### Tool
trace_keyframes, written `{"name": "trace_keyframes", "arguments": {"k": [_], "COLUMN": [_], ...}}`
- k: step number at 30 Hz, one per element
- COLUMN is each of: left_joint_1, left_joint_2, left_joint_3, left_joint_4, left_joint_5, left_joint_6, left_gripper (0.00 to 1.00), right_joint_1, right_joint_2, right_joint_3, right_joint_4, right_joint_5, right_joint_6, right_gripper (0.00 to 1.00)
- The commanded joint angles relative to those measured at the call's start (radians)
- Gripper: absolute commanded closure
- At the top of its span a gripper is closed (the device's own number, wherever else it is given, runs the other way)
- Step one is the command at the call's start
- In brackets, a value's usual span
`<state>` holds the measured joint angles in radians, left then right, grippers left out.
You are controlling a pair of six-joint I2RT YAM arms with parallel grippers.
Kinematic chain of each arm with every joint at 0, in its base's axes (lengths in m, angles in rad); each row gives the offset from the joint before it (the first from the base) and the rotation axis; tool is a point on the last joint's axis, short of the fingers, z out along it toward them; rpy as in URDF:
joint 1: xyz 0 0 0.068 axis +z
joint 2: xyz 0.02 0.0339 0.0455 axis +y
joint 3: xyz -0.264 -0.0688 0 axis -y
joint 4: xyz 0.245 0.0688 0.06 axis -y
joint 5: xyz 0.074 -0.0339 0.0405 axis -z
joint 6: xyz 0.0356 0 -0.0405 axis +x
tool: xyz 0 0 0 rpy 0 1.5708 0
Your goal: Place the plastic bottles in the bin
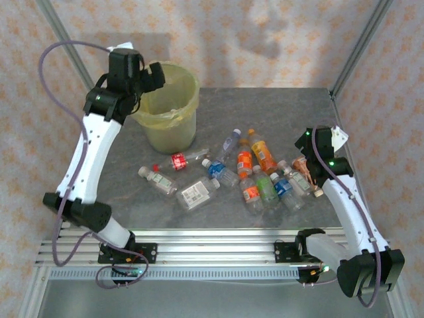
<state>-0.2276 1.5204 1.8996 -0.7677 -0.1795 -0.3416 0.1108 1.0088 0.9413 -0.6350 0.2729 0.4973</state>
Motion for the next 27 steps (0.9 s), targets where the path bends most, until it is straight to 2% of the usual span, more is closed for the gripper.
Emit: {"name": "trace_keyframes", "arguments": {"k": [1,8,14,20,27], "left_joint_1": [0.0,0.0,0.0,0.0,-0.002], "left_joint_2": [-0.12,-0.449,-0.604,-0.681,-0.727], "left_joint_3": [-0.157,-0.631,-0.833,-1.03,-1.266], "left_joint_4": [0.097,0.205,0.126,0.089,0.2], "left_joint_5": [-0.09,-0.186,-0.19,-0.09,0.107], "left_joint_6": [-0.083,-0.308,-0.419,-0.54,-0.646], "left_gripper": [0.0,0.0,0.0,0.0,0.0], "right_joint_1": [0.007,0.007,0.007,0.007,0.007], "right_joint_2": [-0.007,-0.009,-0.01,-0.009,-0.003], "right_joint_3": [0.016,-0.022,-0.037,-0.055,-0.069], "right_joint_4": [0.017,0.042,0.046,0.058,0.072], "right_joint_5": [0.017,0.002,0.003,-0.006,-0.016], "right_joint_6": [0.0,0.023,0.027,0.038,0.041], "right_gripper": [0.01,0.01,0.01,0.01,0.01]}}
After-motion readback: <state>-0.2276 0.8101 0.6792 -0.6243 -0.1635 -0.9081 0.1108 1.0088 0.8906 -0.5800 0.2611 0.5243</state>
